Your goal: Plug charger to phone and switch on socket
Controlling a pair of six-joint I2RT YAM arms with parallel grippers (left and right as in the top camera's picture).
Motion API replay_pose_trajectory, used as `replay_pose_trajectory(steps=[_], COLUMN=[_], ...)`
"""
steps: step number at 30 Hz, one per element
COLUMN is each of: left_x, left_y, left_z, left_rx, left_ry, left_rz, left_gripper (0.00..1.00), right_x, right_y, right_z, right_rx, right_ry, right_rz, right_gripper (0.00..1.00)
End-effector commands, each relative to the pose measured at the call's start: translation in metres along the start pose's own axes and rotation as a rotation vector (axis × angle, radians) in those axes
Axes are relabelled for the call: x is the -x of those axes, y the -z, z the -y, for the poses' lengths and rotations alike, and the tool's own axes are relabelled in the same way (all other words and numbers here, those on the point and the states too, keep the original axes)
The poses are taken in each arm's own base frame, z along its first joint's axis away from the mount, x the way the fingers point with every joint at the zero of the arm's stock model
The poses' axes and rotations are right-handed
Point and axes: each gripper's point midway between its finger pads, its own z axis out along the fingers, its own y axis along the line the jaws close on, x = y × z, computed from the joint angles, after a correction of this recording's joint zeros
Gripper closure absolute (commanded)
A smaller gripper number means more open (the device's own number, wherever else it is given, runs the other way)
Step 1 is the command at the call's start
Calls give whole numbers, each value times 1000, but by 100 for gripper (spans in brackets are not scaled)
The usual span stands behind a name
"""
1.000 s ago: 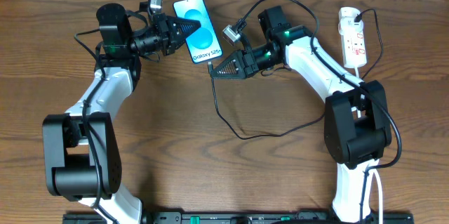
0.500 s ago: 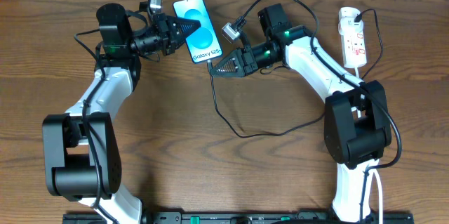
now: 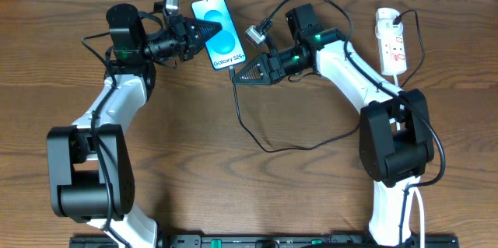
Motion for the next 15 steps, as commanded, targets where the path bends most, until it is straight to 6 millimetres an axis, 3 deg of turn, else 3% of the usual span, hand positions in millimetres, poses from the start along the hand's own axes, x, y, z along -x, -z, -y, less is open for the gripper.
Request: replay_pose_trajectory(steps=[1, 15], left_x=[-10, -25], left_y=[3, 6], left_z=[16, 35], left_rx=[-35, -110], left_ry=[-41, -165], left_rz=[-51, -146], left_gripper=[93, 93], right_x=[-1, -1], right_y=[-2, 0], right_z=[-9, -9], right_rx=[26, 25], right_ry=[-10, -61], right_rz=[-7, -5], right_gripper=[99, 99])
